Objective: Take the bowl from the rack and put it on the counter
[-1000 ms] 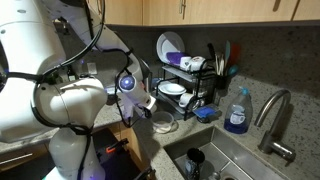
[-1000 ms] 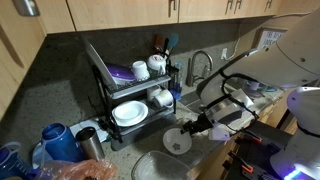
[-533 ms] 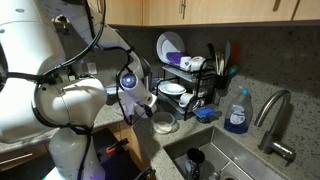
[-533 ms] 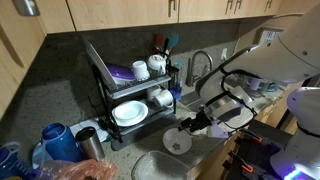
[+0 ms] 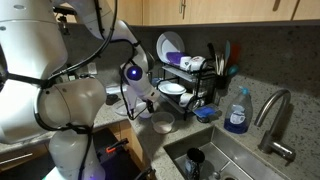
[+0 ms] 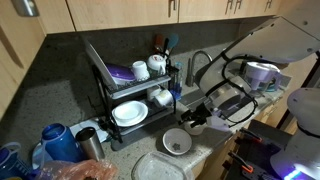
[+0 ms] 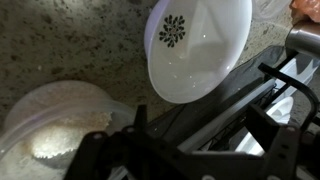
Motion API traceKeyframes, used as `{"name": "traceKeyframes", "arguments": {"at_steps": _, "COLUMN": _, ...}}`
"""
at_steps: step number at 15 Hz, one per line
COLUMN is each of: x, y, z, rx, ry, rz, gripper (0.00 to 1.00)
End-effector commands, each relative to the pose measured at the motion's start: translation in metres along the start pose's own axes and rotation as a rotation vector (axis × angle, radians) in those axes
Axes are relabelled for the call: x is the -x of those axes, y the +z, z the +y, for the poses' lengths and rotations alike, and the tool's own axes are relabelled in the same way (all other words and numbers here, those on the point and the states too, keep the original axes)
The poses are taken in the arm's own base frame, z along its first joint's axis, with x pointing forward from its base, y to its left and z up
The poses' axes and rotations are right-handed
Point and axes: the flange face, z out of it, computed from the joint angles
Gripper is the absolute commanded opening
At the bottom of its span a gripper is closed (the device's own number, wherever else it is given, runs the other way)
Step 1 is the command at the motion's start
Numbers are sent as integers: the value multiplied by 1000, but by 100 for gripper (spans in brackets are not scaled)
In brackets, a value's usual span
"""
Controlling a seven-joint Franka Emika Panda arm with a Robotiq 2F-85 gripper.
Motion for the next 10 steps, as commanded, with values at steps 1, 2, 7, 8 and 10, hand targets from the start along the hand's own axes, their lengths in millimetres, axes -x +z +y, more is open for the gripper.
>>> {"name": "traceKeyframes", "arguments": {"at_steps": 1, "x": 0, "y": -13, "z": -4, "rx": 39, "ry": 64, "rz": -53, "gripper": 100}}
{"name": "traceKeyframes", "arguments": {"at_steps": 2, "x": 1, "y": -17, "z": -4, "rx": 63, "ry": 71, "rz": -58, "gripper": 100}}
{"name": "traceKeyframes", "arguments": {"at_steps": 7, "x": 1, "y": -35, "z": -3, "rx": 162, "ry": 121, "rz": -46, "gripper": 100}}
{"name": "traceKeyframes", "arguments": {"at_steps": 8, "x": 1, "y": -38, "z": -2, "rx": 178, "ry": 131, "rz": -42, "gripper": 100}}
{"name": "traceKeyframes", "arguments": {"at_steps": 10, "x": 0, "y": -43, "z": -4, "rx": 204, "ry": 142, "rz": -33, "gripper": 100}}
